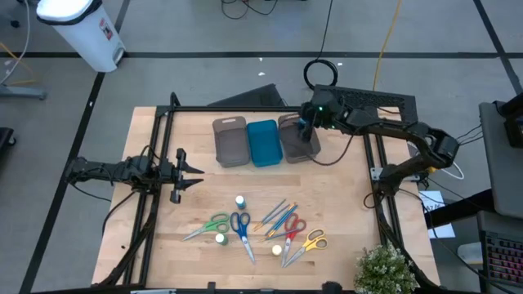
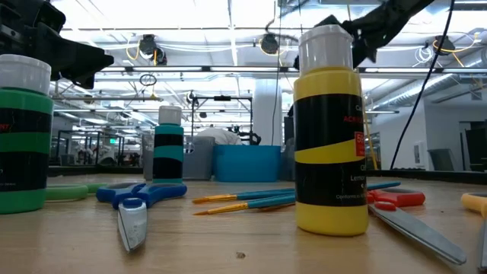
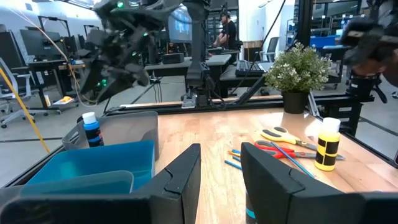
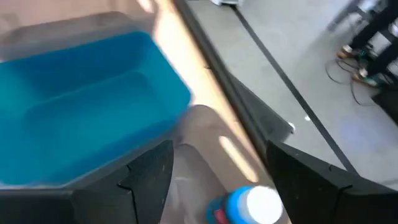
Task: Pick & Place Paint Supplies
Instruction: Adjust the right gray bin on the table
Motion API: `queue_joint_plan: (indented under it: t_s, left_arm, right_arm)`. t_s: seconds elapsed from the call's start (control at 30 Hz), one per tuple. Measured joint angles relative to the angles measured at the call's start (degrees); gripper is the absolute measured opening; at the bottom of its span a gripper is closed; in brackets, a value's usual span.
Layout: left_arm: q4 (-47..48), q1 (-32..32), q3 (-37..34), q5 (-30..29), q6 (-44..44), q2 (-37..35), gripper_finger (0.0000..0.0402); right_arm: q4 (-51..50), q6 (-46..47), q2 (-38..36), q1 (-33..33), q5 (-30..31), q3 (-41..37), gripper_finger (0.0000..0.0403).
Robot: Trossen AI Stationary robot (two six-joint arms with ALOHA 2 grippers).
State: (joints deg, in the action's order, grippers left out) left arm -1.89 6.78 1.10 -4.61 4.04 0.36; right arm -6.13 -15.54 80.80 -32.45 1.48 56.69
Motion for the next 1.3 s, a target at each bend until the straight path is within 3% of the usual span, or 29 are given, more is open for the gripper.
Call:
queue_joint_plan:
  t_s: [0.37, 0.73, 1.3]
  left_arm:
    - [0.02, 0.01, -0.02, 0.01, 0.01, 0.0, 0.0124]
    - [0.02, 0.01, -0.02, 0.03, 0.01, 0.0, 0.0124]
    - [-0.02, -0.01, -0.02, -0.4, 0.01, 0.0, 0.0124]
  right_arm:
    - [-19.23, -5.31, -5.35, 12.57, -5.91, -0.57, 0.024]
    - [-14.01, -4.88, -1.05, 14.21, -4.35, -6.72, 0.019]
    - [-10.64, -4.82, -0.96, 14.08, -4.3, -6.97, 0.0043]
